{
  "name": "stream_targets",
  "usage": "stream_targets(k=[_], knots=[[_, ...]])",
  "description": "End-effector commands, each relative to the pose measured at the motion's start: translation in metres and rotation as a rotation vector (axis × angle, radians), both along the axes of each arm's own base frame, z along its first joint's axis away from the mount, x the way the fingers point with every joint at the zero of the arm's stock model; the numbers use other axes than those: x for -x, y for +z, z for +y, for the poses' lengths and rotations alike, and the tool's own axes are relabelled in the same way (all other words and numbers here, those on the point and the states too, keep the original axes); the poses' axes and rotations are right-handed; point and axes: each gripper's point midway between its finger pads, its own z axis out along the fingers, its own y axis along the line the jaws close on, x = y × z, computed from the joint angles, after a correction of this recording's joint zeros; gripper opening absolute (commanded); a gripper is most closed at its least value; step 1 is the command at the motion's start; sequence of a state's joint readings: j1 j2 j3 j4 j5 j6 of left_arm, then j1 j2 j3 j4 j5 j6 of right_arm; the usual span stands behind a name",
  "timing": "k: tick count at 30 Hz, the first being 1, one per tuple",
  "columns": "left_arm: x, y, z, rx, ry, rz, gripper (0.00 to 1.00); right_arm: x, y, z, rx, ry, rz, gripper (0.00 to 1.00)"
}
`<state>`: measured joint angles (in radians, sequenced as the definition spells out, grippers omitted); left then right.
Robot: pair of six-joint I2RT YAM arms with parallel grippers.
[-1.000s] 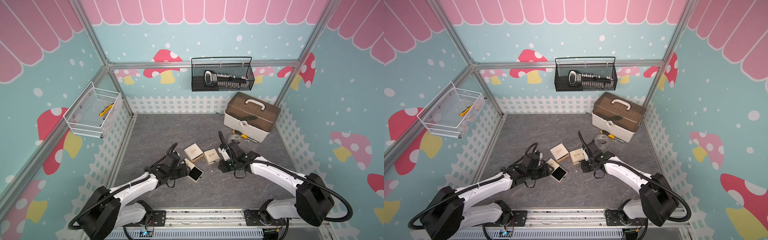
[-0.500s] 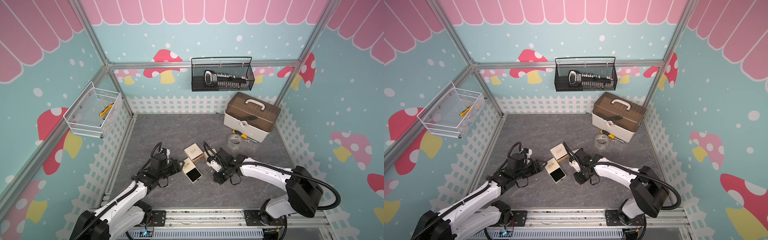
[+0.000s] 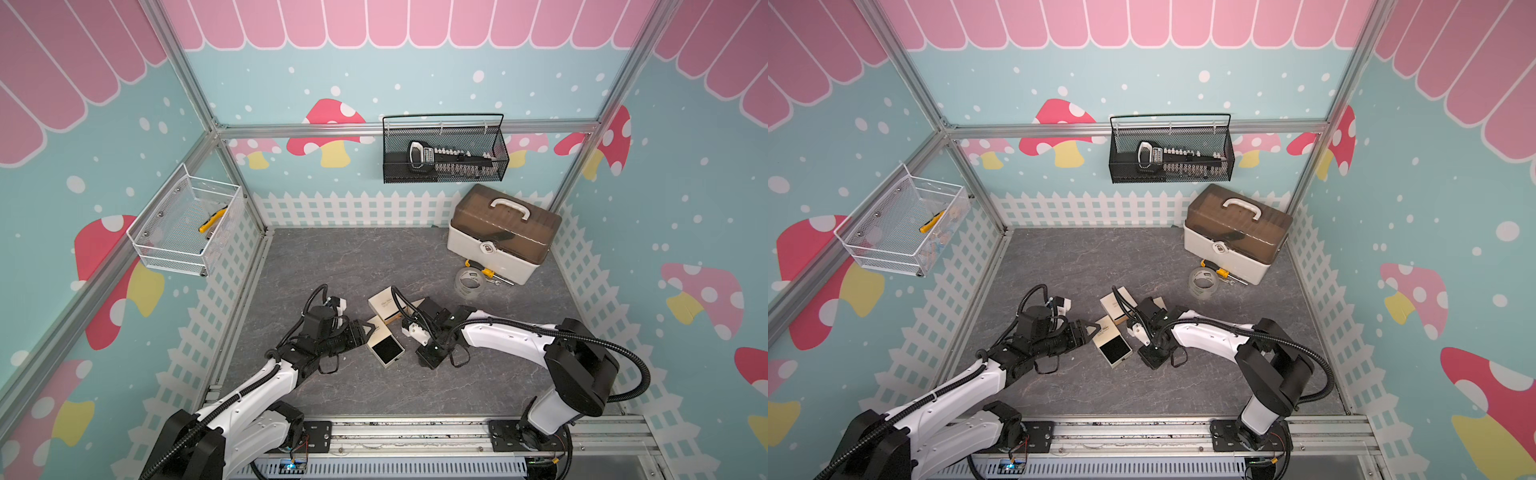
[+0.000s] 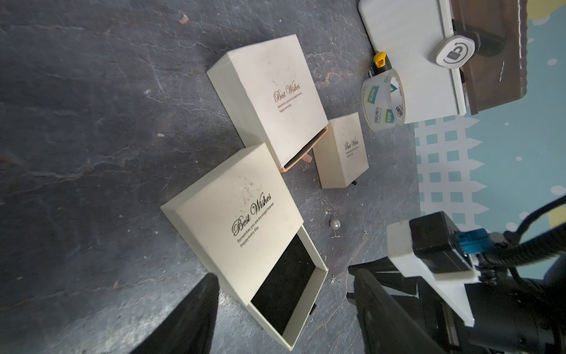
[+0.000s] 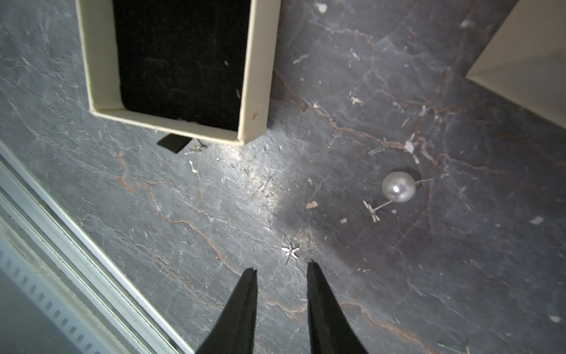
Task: Place the earrings into the drawer-style jewelry box
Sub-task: Adjust the jewelry box at the center of the board, then adjust the earring at the center of the board.
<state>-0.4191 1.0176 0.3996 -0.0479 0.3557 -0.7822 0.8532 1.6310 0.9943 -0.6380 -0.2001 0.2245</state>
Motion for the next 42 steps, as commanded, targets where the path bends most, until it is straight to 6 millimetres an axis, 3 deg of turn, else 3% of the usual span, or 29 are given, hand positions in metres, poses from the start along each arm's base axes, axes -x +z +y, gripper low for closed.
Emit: stream_targets(k=[1, 11, 18, 28, 31, 37, 42], knots=[[0.0, -0.003, 0.0, 0.01, -0.002, 0.003, 0.71, 0.001, -0.003, 0.002, 0.026, 0.022, 0.012, 0.29], [0.002, -0.005, 0.0, -0.006, -0.014, 0.004, 0.7, 0.004, -0.017, 0.003, 0.072, 0.018, 0.045, 0.26], [0.002, -0.005, 0.0, -0.007, -0.018, 0.003, 0.7, 0.005, -0.019, 0.0, 0.087, 0.012, 0.052, 0.19], [0.002, -0.006, -0.001, -0.009, -0.023, 0.002, 0.7, 0.009, -0.02, -0.001, 0.09, 0.004, 0.068, 0.18], [0.003, -0.006, 0.0, -0.009, -0.023, 0.002, 0.7, 0.01, -0.02, -0.001, 0.089, 0.001, 0.073, 0.13], [0.002, -0.005, 0.0, -0.008, -0.021, -0.001, 0.7, 0.01, -0.015, 0.0, 0.076, -0.022, 0.071, 0.0], [0.002, -0.001, -0.001, -0.006, -0.025, -0.009, 0.7, 0.007, -0.001, 0.005, 0.022, -0.065, 0.06, 0.0]])
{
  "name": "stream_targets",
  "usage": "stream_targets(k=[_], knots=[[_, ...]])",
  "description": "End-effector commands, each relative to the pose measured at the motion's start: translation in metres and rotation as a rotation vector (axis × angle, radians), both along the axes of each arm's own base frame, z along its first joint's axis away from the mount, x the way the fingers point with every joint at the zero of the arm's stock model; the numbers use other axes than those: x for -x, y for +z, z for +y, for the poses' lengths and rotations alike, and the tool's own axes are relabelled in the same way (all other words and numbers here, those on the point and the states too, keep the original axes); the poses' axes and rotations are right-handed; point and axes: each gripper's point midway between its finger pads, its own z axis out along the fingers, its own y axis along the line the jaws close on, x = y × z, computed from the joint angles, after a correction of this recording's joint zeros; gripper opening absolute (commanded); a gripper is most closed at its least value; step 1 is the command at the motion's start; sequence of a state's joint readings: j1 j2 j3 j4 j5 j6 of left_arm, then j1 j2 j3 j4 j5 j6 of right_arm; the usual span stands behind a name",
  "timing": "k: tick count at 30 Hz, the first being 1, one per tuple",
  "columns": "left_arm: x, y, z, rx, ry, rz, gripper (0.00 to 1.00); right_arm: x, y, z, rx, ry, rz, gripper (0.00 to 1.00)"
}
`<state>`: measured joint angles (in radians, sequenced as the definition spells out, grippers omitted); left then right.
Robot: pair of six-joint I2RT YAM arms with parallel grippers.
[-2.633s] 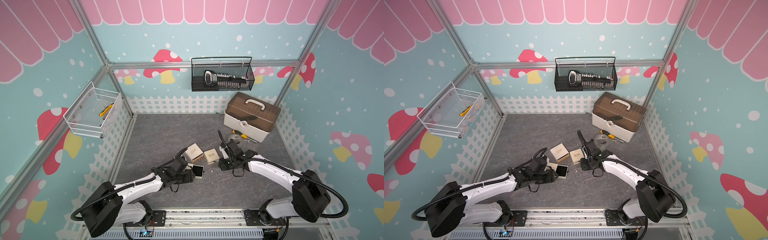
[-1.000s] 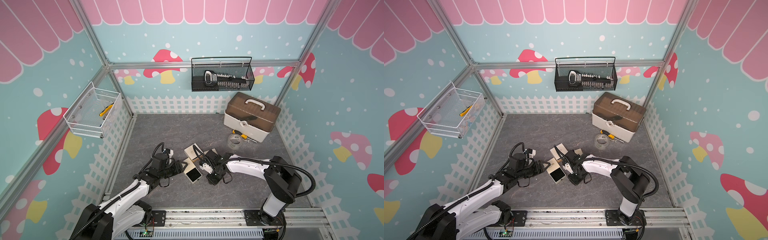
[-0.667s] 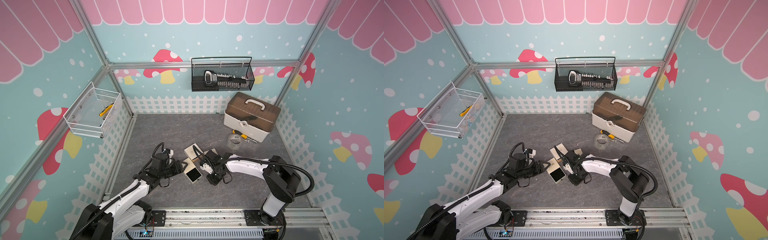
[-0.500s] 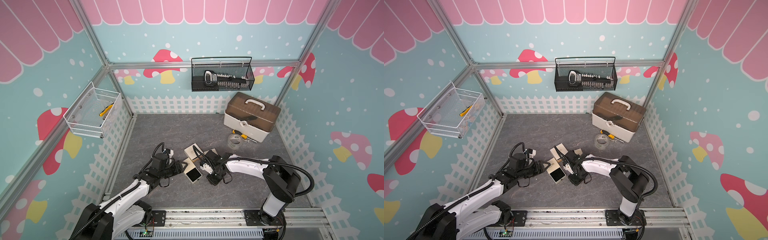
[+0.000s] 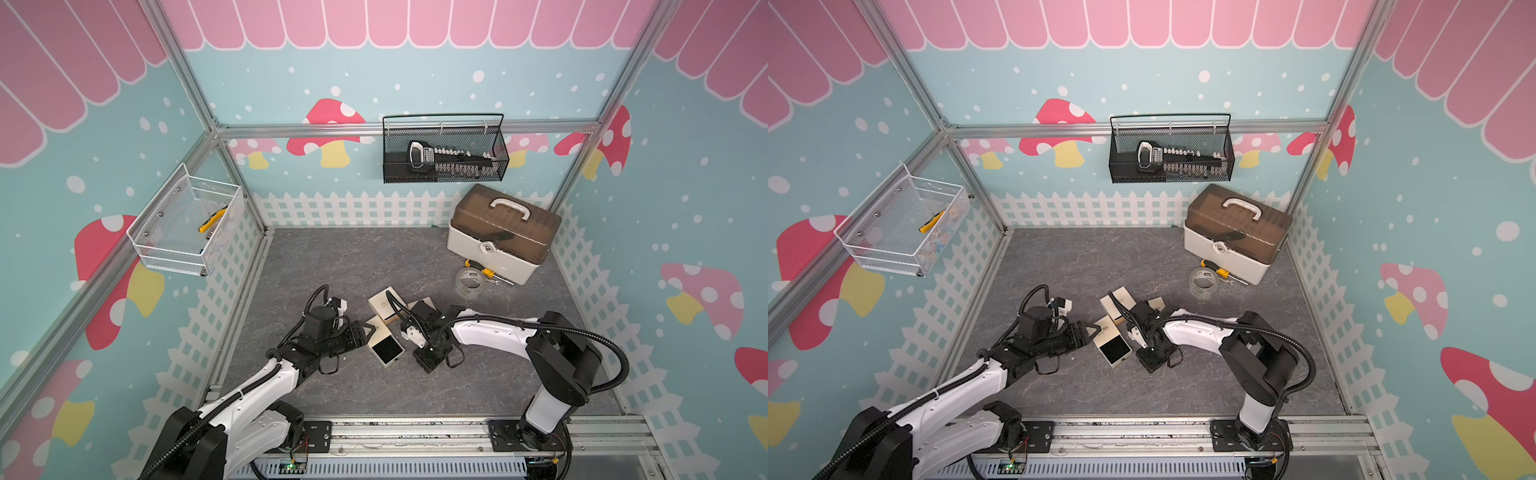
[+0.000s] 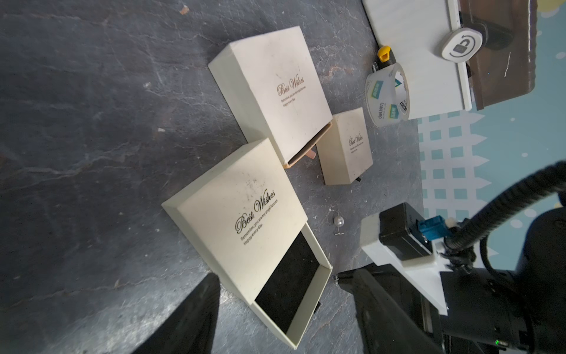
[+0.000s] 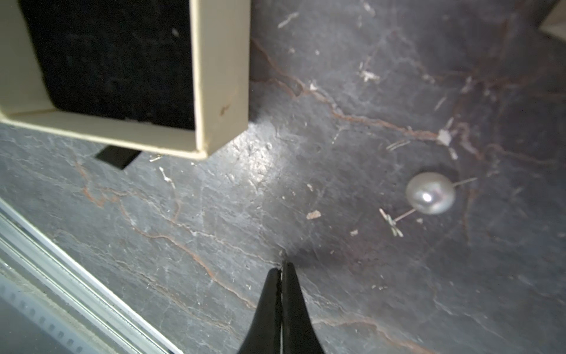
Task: Place the earrings into the drawer-style jewelry box
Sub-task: Adjust the earring at the center of the board.
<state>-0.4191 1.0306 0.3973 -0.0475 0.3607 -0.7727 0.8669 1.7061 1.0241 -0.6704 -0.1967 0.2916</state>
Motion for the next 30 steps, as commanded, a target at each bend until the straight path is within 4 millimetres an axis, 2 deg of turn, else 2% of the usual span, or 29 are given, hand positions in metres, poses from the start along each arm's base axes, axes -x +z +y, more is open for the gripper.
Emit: stream_targets(k=[1, 5, 10, 13, 17, 20, 25, 30], knots=[[0.0, 0.004, -0.001, 0.002, -0.02, -0.021, 0.7, 0.0, 0.019, 0.008, -0.065, -0.028, -0.008, 0.0], [-0.001, 0.015, -0.007, -0.017, -0.051, -0.051, 0.7, -0.001, 0.028, 0.018, -0.225, -0.122, 0.05, 0.0], [0.014, 0.03, -0.045, -0.112, -0.178, -0.13, 0.71, -0.007, 0.039, 0.023, -0.462, -0.271, 0.142, 0.0], [0.021, 0.035, -0.066, -0.079, -0.213, -0.165, 0.7, -0.016, 0.042, 0.017, -0.558, -0.374, 0.168, 0.0], [0.026, 0.034, -0.082, -0.029, -0.248, -0.175, 0.7, -0.021, 0.046, 0.013, -0.669, -0.468, 0.203, 0.0], [0.032, 0.028, -0.091, -0.053, -0.288, -0.166, 0.7, -0.019, 0.039, 0.01, -0.691, -0.515, 0.223, 0.0], [0.04, 0.019, -0.102, -0.077, -0.332, -0.15, 0.7, -0.015, 0.016, 0.003, -0.672, -0.587, 0.26, 0.0], [0.04, 0.017, -0.108, -0.083, -0.348, -0.144, 0.7, -0.011, 0.005, 0.001, -0.66, -0.61, 0.276, 0.0]])
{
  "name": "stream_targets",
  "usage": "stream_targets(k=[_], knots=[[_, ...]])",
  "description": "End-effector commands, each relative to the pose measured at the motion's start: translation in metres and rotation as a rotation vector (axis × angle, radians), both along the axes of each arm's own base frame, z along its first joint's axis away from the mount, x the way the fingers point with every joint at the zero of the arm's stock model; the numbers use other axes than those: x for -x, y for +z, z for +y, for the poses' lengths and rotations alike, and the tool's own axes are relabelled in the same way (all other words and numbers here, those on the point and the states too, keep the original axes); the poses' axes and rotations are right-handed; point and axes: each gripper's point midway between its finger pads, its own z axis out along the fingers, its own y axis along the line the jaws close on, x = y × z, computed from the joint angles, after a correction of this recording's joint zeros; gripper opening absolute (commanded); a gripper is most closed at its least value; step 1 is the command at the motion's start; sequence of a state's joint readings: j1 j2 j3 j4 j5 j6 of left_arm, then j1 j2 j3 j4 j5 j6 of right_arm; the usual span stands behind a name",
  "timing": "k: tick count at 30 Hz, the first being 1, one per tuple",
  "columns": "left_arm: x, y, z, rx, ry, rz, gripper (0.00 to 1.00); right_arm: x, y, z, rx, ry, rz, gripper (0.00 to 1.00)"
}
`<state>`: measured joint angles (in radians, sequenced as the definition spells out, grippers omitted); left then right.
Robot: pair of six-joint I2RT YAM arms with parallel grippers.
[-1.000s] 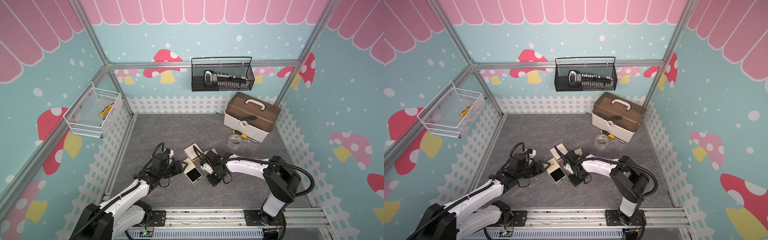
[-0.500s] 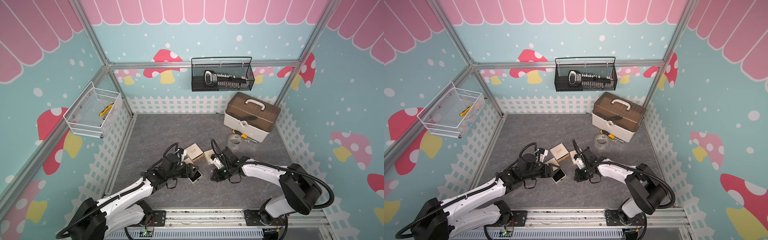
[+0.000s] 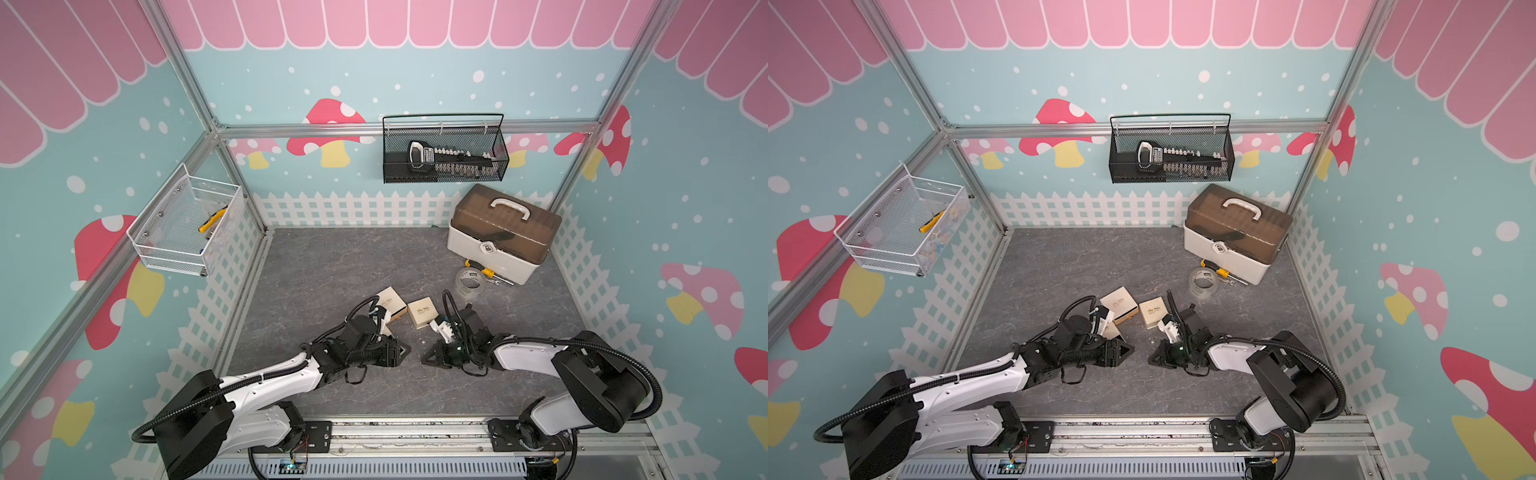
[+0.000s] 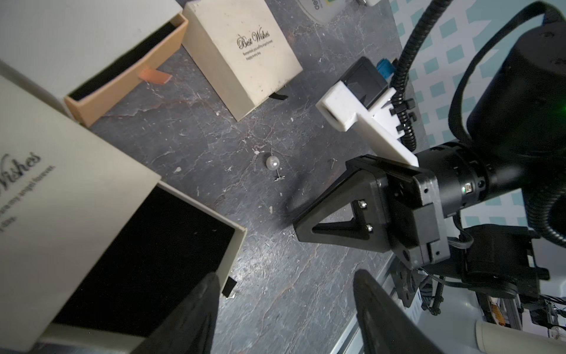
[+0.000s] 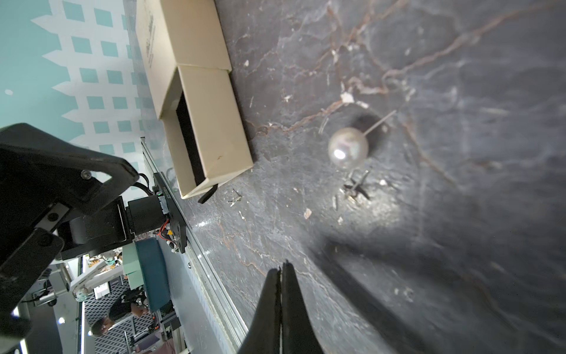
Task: Place the earrings into the drawer-style jewelry box
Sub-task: Adjust the earring at the center of the board.
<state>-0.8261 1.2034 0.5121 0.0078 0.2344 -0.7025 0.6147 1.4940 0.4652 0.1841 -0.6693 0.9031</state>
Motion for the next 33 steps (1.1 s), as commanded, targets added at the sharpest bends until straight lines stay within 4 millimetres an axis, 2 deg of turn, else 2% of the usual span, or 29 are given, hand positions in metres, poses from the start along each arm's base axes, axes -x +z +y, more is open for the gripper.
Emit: stream_targets(k=[1, 27, 33], knots=[[-0.01, 0.016, -0.01, 0.024, -0.003, -0.052, 0.7, -0.004, -0.001, 0.002, -0.028, -0.031, 0.014, 0.0], [-0.01, 0.013, -0.015, 0.009, -0.021, -0.043, 0.69, 0.003, -0.023, -0.009, 0.012, -0.081, 0.058, 0.0], [-0.01, 0.014, -0.015, 0.01, -0.023, -0.044, 0.69, 0.003, -0.025, -0.012, 0.023, -0.091, 0.056, 0.05]])
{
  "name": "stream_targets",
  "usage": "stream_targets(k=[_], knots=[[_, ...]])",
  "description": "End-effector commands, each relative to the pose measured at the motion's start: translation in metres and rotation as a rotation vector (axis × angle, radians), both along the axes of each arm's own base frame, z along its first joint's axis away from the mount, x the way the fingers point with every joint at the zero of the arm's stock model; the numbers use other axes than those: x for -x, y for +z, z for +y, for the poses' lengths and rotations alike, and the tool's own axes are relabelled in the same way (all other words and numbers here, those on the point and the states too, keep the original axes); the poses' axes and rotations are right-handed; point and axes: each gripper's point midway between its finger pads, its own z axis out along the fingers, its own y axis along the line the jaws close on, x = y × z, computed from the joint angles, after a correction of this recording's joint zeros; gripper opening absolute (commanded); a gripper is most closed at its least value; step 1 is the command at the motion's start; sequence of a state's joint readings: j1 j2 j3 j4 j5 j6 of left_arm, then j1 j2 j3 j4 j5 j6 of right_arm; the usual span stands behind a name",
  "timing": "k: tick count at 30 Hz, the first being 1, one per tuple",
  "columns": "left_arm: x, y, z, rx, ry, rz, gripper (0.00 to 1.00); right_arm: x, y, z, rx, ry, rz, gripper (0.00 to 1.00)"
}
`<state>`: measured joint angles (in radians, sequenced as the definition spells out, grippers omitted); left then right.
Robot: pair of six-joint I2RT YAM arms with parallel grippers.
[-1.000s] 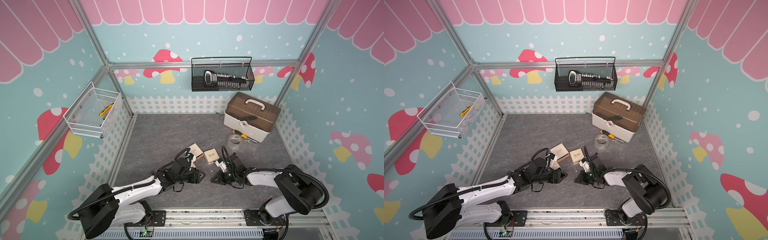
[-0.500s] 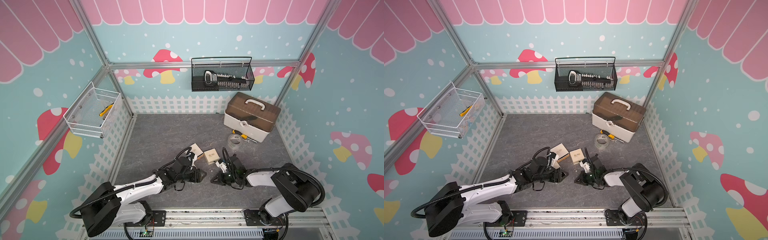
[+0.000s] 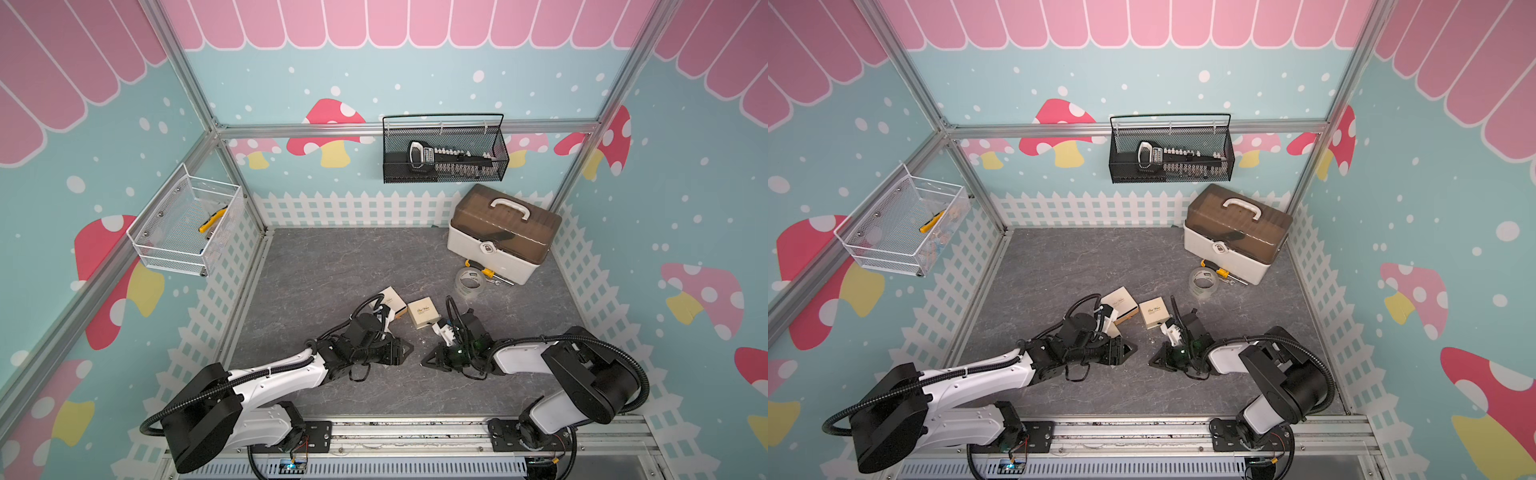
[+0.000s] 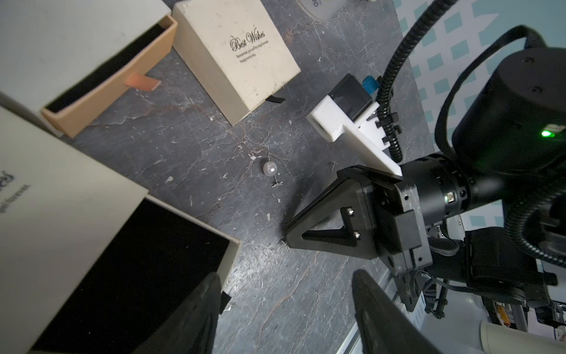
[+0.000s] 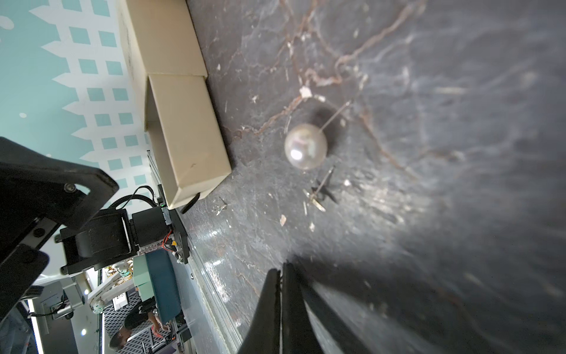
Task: Place the earrings into the drawer-style jewelry box
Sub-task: Adjust the earring at the center of the board.
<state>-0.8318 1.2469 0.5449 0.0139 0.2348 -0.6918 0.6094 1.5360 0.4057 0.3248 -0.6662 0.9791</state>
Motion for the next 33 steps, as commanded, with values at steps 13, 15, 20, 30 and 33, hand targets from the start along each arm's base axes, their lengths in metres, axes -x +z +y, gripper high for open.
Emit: stream_targets(k=[13, 15, 20, 30, 33], knots=[[-0.007, 0.015, -0.01, 0.012, -0.019, -0.044, 0.68, 0.007, -0.016, -0.021, 0.1, -0.05, 0.026, 0.14], [-0.008, 0.015, -0.01, 0.013, -0.02, -0.046, 0.68, 0.007, -0.017, -0.023, 0.111, -0.054, 0.027, 0.14], [-0.008, 0.016, -0.01, 0.015, -0.02, -0.048, 0.68, 0.009, -0.02, -0.026, 0.13, -0.054, 0.031, 0.14], [-0.008, 0.013, -0.009, 0.003, -0.015, -0.044, 0.67, 0.012, -0.028, -0.036, 0.191, -0.055, 0.039, 0.09], [-0.009, 0.012, -0.008, -0.003, -0.008, -0.045, 0.67, 0.013, -0.029, -0.039, 0.217, -0.05, 0.036, 0.09]])
